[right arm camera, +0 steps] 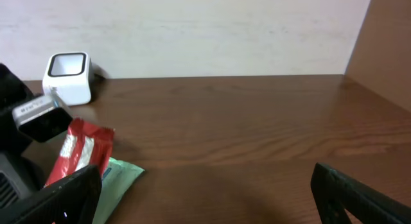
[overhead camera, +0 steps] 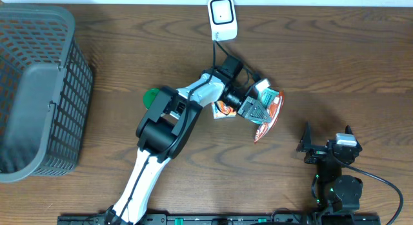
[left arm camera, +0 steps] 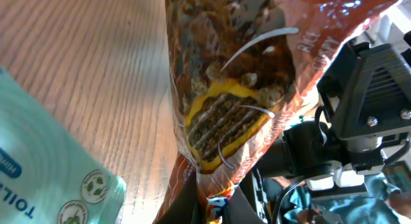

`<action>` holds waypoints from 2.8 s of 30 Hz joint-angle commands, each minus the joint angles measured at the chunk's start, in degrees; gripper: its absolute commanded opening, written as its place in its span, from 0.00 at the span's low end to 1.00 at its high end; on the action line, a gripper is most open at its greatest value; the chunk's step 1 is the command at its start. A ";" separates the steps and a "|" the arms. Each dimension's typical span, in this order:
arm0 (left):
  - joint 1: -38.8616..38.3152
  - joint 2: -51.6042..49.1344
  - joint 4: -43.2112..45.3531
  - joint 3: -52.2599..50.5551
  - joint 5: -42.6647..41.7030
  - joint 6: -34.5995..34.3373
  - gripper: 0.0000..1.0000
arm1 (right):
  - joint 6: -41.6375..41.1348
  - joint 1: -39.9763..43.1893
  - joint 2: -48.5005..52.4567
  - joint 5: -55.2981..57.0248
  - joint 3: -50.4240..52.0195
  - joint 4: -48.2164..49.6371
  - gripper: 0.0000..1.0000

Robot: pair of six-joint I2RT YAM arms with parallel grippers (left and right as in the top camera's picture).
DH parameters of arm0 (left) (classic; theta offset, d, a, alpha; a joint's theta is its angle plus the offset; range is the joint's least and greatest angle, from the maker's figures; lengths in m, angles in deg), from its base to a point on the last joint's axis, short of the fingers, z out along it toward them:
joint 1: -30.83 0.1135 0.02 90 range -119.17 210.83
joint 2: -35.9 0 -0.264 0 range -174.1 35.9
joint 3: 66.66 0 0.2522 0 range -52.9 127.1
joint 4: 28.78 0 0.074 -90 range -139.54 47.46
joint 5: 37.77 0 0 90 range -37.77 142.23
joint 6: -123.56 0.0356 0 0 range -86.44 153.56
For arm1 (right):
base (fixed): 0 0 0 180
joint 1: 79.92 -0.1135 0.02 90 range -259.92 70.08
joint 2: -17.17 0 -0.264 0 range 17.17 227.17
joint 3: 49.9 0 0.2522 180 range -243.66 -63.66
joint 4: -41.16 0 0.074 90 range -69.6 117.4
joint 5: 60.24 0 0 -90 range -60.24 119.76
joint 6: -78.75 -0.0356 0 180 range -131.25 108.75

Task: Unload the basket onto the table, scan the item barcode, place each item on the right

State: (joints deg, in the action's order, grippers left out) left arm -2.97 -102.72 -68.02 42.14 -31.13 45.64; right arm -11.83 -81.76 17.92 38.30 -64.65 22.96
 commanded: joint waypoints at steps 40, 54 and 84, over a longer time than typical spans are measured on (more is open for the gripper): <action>-6.51 35.23 -1.55 2.49 73.00 -17.09 0.98 | 0.66 -0.39 0.00 -0.04 0.17 -0.02 0.99; -6.51 48.68 -9.51 2.49 96.70 -17.09 0.98 | -6.25 -0.39 0.24 -7.61 0.15 -0.94 0.99; -6.51 67.43 -21.33 2.45 125.02 -16.20 0.98 | -9.66 1.16 56.54 -6.05 -50.75 -40.24 0.99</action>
State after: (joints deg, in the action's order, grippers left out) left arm -9.68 -36.78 -88.32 43.56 89.11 29.09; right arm -20.94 -81.48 71.91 31.69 -111.58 -17.70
